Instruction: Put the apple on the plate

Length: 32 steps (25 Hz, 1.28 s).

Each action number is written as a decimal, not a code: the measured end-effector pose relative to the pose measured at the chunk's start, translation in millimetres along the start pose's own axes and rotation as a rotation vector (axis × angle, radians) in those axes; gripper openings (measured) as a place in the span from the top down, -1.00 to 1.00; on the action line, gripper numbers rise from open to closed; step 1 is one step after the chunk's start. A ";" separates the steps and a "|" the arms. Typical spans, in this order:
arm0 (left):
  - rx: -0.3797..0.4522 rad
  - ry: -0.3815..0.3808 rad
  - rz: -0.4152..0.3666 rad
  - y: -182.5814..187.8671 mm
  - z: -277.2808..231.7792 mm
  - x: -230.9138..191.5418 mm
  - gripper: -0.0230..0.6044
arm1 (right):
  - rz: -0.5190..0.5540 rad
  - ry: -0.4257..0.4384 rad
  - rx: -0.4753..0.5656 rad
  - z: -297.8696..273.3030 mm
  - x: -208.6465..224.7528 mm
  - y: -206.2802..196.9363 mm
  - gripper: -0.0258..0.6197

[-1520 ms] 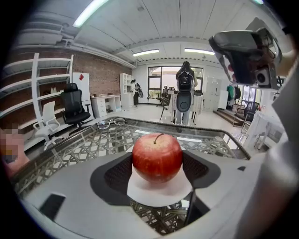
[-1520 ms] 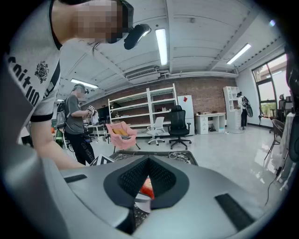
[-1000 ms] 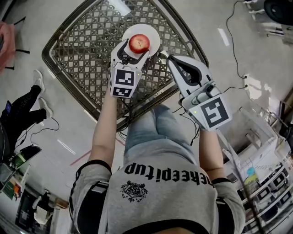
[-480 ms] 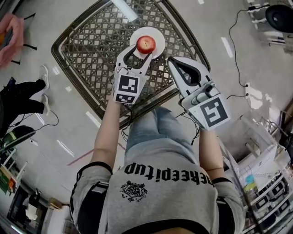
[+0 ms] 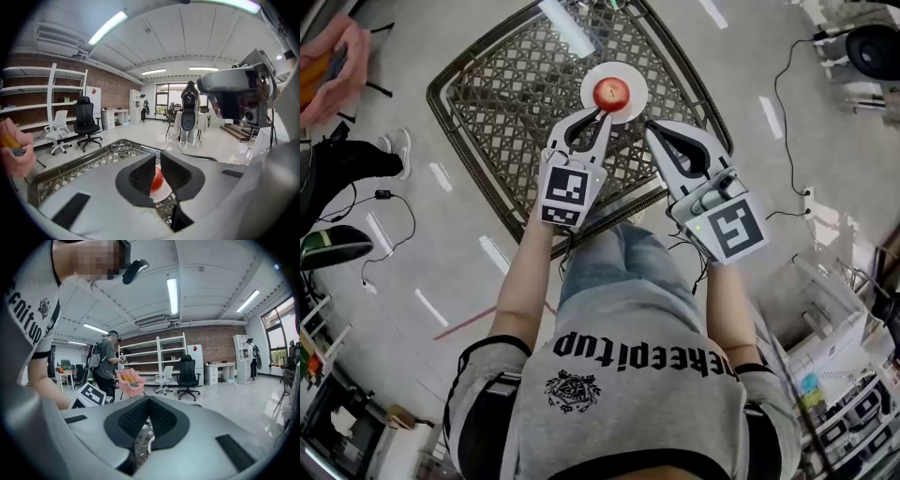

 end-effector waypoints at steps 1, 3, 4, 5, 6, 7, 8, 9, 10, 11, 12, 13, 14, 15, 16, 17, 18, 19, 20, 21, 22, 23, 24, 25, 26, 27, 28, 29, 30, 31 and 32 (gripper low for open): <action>0.008 0.001 0.002 3.8 2.7 0.8 0.71 | 0.000 0.002 0.004 0.3 -1.4 1.5 0.91; 0.023 0.006 0.002 12.4 8.7 2.5 0.75 | 0.000 0.008 0.008 0.9 -4.6 4.5 0.92; 0.030 0.008 -0.001 16.9 11.8 3.2 0.76 | 0.000 0.012 0.010 1.1 -6.3 5.8 0.92; 0.038 0.009 -0.003 21.5 15.0 3.9 0.76 | 0.000 0.016 0.013 1.2 -7.9 6.9 0.92; 0.046 0.008 -0.004 26.0 18.1 4.9 0.78 | -0.001 0.020 0.015 1.4 -9.5 8.0 0.91; 0.056 0.008 -0.006 30.7 21.2 6.0 0.78 | -0.002 0.024 0.018 1.7 -11.1 9.2 0.92; 0.066 0.007 -0.007 35.6 24.3 7.3 0.78 | -0.001 0.028 0.021 2.1 -12.6 10.4 0.92; 0.076 0.007 -0.010 40.6 27.2 8.6 0.78 | 0.000 0.032 0.025 2.5 -13.9 11.8 0.92; 0.086 0.008 -0.013 45.9 30.2 10.0 0.79 | 0.001 0.037 0.028 3.0 -15.1 13.3 0.92; 0.095 0.008 -0.015 51.2 33.2 11.5 0.79 | 0.001 0.041 0.030 3.6 -16.2 15.1 0.92; 0.104 0.008 -0.018 56.9 36.1 13.2 0.79 | 0.000 0.045 0.032 4.3 -17.2 17.1 0.92; 0.113 0.008 -0.020 62.7 39.1 15.1 0.79 | -0.001 0.048 0.034 5.2 -18.1 19.4 0.92; 0.123 0.008 -0.023 68.6 42.1 17.3 0.79 | 0.000 0.052 0.038 6.3 -19.1 21.7 0.92; 0.133 0.007 -0.025 74.4 45.2 19.5 0.79 | 0.003 0.055 0.041 7.6 -20.2 23.8 0.92; 0.143 0.006 -0.027 79.8 48.3 21.6 0.79 | 0.005 0.059 0.043 8.9 -21.4 25.7 0.92; 0.154 0.007 -0.028 84.8 51.4 23.5 0.79 | 0.008 0.064 0.046 9.8 -22.6 27.3 0.92; 0.164 0.008 -0.026 89.2 54.2 24.9 0.79 | 0.011 0.069 0.049 10.3 -23.6 28.7 0.92; 0.173 0.008 -0.023 93.1 56.8 26.1 0.79 | 0.015 0.074 0.053 10.4 -24.5 29.7 0.92; 0.182 0.007 -0.021 96.5 59.1 27.2 0.79 | 0.017 0.079 0.056 10.4 -25.3 30.6 0.92; 0.190 0.004 -0.019 100.0 61.2 28.5 0.79 | 0.019 0.082 0.060 10.5 -25.9 31.5 0.92; 0.197 0.002 -0.021 103.5 63.1 30.0 0.79 | 0.020 0.084 0.065 10.7 -26.3 32.7 0.92; 0.205 0.001 -0.024 107.1 64.9 31.8 0.79 | 0.021 0.086 0.074 11.0 -26.6 34.3 0.92; 0.213 0.001 -0.026 110.7 66.7 33.8 0.79 | 0.023 0.088 0.079 11.7 -26.8 35.9 0.92; 0.222 0.000 -0.028 114.0 68.6 35.9 0.79 | 0.024 0.092 0.077 12.9 -27.4 36.9 0.92; 0.230 0.001 -0.028 117.0 70.6 37.7 0.79 | 0.026 0.096 0.073 14.0 -28.2 37.6 0.92; 0.239 0.001 -0.026 119.7 72.9 39.2 0.79 | 0.028 0.100 0.071 14.7 -29.1 38.2 0.92; 0.247 0.001 -0.025 122.2 75.2 40.2 0.79 | 0.030 0.104 0.073 14.8 -30.3 38.9 0.92; 0.256 0.001 -0.026 124.7 77.7 41.1 0.79 | 0.031 0.107 0.080 14.5 -31.7 39.9 0.92; 0.265 0.000 -0.030 127.3 80.3 42.2 0.79 | 0.032 0.109 0.093 14.2 -33.0 41.5 0.92; 0.272 -0.001 -0.035 130.2 83.0 43.9 0.79 | 0.033 0.111 0.110 14.1 -34.3 43.7 0.92; 0.276 -0.002 -0.035 133.1 85.8 46.3 0.79 | 0.034 0.113 0.125 14.7 -35.6 46.0 0.92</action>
Point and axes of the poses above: the fingertips, and each gripper's own axes: z backward along the fingers, x to its right, y out of its top, the point moved 7 cm from there along z, backward along the fingers, and after that the axes turned 10 degrees about x, right-handed, at the moved point
